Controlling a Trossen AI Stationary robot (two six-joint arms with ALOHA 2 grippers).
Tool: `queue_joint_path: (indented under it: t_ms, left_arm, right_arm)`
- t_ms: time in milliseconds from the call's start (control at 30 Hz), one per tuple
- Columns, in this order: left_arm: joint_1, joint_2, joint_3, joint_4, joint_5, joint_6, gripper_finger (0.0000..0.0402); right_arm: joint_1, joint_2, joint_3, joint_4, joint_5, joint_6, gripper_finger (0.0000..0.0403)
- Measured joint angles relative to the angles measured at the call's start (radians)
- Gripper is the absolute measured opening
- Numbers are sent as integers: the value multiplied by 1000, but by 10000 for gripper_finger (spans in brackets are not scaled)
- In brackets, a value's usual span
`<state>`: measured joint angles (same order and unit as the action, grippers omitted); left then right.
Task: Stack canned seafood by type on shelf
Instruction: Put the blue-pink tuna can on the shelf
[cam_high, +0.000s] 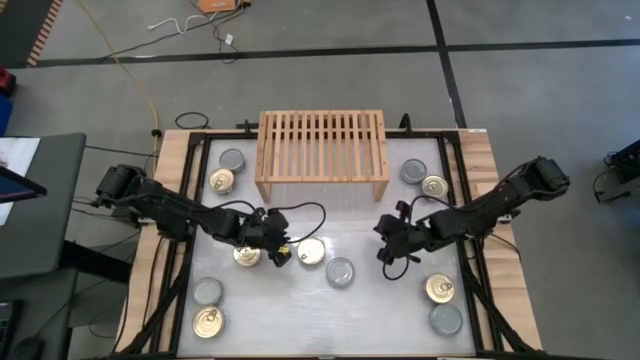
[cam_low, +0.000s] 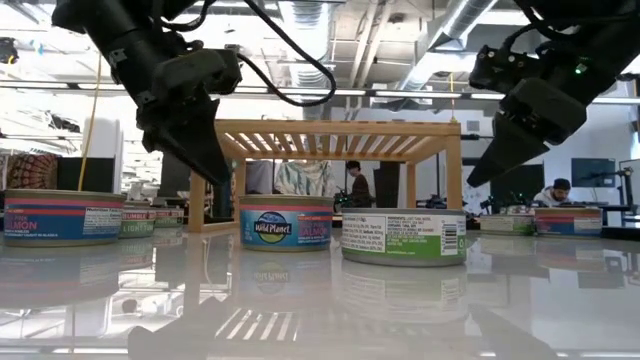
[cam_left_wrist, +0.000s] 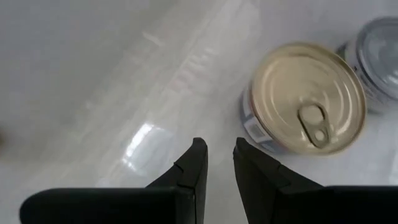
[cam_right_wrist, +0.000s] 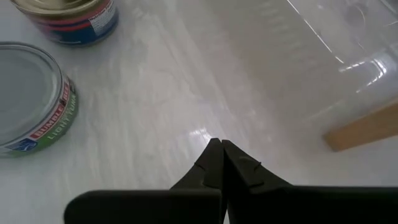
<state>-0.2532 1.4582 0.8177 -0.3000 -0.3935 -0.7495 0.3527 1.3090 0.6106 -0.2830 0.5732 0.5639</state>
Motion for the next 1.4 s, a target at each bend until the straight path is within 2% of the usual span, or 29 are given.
queue_joint_path:
  t_ms: [267,500,700,1033,1300,1400]
  left_arm:
    - [13,0,0,4,26,36,70]
    - [13,-1,0,12,27,88,70]
    - [12,-87,0,-44,140,74,70]
    - [11,-350,0,-102,150,68,70]
    - [11,-387,0,-108,201,-26,70]
    - [11,-383,0,-106,202,-42,70]
  right_arm:
    - [0,0,0,18,0,4,21]
    - [8,0,0,129,-3,5,21]
    - [8,0,15,195,-3,8,21]
    - [4,0,116,186,-8,226,21]
    - [-45,3,220,171,-63,396,21]
    - [-81,6,261,120,-120,439,21]
